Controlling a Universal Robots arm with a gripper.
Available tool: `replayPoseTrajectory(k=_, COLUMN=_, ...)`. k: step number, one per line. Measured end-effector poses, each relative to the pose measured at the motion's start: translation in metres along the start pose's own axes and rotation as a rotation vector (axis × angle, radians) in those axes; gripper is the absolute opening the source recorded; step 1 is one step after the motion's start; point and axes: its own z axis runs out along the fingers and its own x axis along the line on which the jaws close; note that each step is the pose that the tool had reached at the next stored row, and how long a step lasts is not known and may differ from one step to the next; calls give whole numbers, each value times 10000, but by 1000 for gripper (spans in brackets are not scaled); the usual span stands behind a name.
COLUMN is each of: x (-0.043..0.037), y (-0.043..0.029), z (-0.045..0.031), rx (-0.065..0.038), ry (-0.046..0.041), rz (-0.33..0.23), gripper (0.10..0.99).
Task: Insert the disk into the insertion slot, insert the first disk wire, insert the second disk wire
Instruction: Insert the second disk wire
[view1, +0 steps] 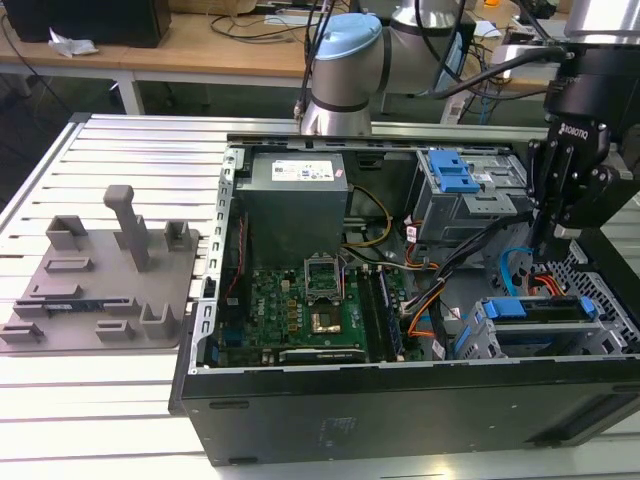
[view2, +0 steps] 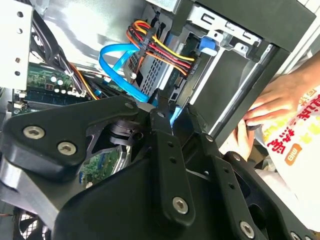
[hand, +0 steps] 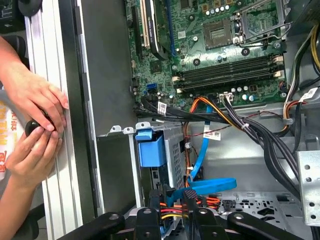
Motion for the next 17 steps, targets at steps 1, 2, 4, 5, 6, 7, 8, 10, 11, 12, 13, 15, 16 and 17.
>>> replayPoseTrajectory(k=1, x=-1, y=8, z=5, rx=-3, ry=2, rz=9, gripper=318)
replayPoseTrajectory(k=2, x=1, y=15, z=6, rx=-6, ry=2, rz=16, gripper=318)
replayPoseTrajectory(k=4, x=0, y=18, z=7, rx=-25, ry=5, rz=64, gripper=318)
replayPoseTrajectory(k=5, x=0, y=19, z=8, rx=-39, ry=5, rz=99, gripper=318)
replayPoseTrajectory(k=6, x=-1, y=20, z=10, rx=-48, ry=6, rz=123, gripper=318)
replayPoseTrajectory(k=7, x=-2, y=19, z=13, rx=-65, ry=7, rz=166, gripper=318)
replayPoseTrajectory(k=8, x=-3, y=19, z=15, rx=-75, ry=8, rz=189, gripper=318)
replayPoseTrajectory(k=10, x=-3, y=19, z=16, rx=-93, ry=10, rz=238, gripper=235)
replayPoseTrajectory(k=11, x=-4, y=19, z=16, rx=-96, ry=11, rz=244, gripper=235)
replayPoseTrajectory(k=12, x=-4, y=19, z=16, rx=-98, ry=10, rz=250, gripper=235)
replayPoseTrajectory(k=13, x=-4, y=19, z=17, rx=-101, ry=9, rz=257, gripper=169)
replayPoseTrajectory(k=15, x=3, y=21, z=22, rx=-103, ry=6, rz=260, gripper=169)
replayPoseTrajectory(k=16, x=13, y=24, z=26, rx=-95, ry=-4, rz=263, gripper=169)
replayPoseTrajectory(k=17, x=42, y=30, z=39, rx=-69, ry=-76, rz=276, gripper=169)
